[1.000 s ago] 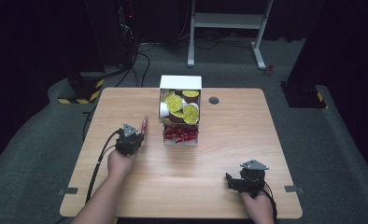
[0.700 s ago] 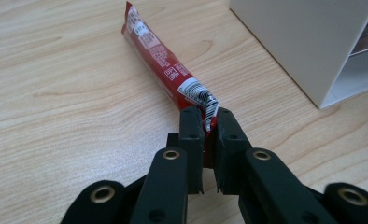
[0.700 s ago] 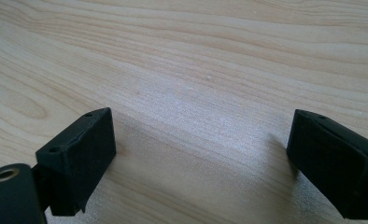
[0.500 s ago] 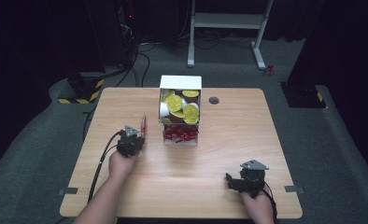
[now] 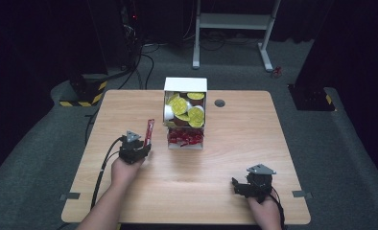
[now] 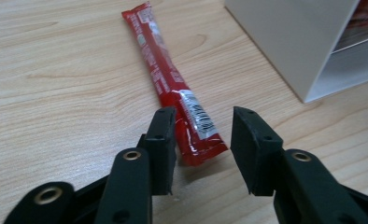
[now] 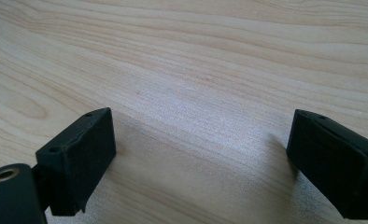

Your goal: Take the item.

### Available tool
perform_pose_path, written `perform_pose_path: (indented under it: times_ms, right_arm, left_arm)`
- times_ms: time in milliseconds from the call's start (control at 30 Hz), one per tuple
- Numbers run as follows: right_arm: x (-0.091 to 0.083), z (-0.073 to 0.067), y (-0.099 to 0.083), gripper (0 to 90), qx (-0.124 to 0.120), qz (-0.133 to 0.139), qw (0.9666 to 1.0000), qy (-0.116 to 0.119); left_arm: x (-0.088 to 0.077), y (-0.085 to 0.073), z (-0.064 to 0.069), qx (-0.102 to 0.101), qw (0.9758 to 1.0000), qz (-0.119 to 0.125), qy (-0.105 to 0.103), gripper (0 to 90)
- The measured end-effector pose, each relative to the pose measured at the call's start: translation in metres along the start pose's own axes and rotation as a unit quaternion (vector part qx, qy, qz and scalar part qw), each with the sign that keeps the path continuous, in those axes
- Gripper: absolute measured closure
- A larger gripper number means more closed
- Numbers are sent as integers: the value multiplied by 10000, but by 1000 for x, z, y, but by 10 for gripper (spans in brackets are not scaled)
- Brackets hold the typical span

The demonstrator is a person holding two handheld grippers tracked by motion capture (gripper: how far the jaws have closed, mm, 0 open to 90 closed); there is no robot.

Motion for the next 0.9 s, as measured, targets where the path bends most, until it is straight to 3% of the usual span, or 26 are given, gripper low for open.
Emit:
perform_pose_path:
  times_ms: [433, 900]
  right_arm:
    - [0, 0, 0, 80, 1, 0, 10000, 0]
    - [0, 0, 0, 80, 1, 0, 10000, 0]
  left_arm:
    - [-31, -8, -4, -72, 9995, 249, -198, 451]
    - [-64, -35, -19, -105, 9995, 187, -232, 400]
Point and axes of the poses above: each handheld gripper's, and its own axes: x roughly forward along the jaws, y roughly out of its top, z roughly to its right, the point moved 2 cm from there along x, roughly forward along the jaws, and after that the axes turned 5 degrees about -z, right-handed, at the moved point
